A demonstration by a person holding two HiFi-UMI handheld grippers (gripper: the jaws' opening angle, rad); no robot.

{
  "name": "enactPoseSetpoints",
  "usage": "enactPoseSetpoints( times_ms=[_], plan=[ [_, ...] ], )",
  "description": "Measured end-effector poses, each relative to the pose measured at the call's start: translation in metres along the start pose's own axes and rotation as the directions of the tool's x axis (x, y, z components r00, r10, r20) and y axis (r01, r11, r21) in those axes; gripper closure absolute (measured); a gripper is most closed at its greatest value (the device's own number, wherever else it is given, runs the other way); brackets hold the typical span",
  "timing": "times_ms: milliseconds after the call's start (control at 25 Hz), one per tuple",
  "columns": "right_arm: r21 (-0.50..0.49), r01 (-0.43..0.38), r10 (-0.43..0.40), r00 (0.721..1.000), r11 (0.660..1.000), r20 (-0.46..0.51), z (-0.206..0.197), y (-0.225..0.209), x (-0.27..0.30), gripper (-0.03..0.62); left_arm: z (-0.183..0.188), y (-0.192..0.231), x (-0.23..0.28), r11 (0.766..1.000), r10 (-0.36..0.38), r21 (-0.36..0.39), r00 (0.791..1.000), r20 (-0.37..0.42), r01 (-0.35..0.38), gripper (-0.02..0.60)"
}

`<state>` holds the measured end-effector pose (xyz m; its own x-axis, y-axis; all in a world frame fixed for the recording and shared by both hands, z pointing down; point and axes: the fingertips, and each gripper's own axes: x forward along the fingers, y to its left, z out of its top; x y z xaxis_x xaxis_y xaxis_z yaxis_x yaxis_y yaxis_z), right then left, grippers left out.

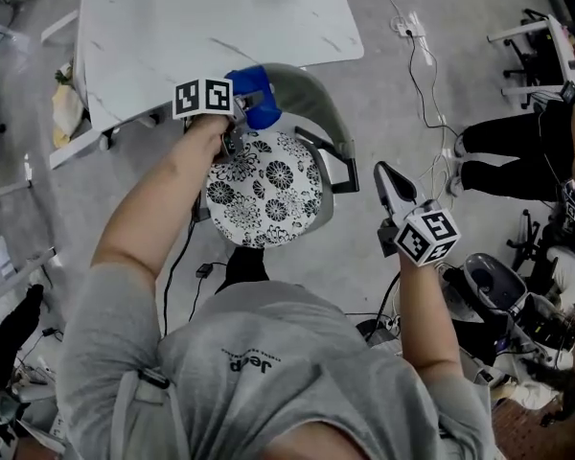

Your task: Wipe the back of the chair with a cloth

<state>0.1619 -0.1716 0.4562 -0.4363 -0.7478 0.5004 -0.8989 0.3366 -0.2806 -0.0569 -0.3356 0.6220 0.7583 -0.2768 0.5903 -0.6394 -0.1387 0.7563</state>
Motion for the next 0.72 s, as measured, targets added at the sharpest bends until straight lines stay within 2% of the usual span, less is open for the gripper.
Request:
enactPoseSetpoints(
  times_ms=[360,560,720],
  plan=[
    [0.025,0.076,-0.076,0.997,0.997,0.023,0.002,-0.022,-0.019,0.589,-0.005,-0.059,0.064,0.99,-0.052,0.126,0.991,-0.124,0.068,0.397],
    [0.035,0.106,-0.107,0.994,0.994,0.029,0.004,-0.037,-0.031,0.589,-0.017,-0.076,0.088,0.986,-0.07,0.141,0.985,-0.16,0.093,0.399],
    [0.041,0.105,-0.106,0.994,0.994,0.025,0.003,-0.039,-0.028,0.589,-0.02,-0.077,0.085,0.984,-0.116,0.123,0.984,-0.132,0.132,0.4]
  ],
)
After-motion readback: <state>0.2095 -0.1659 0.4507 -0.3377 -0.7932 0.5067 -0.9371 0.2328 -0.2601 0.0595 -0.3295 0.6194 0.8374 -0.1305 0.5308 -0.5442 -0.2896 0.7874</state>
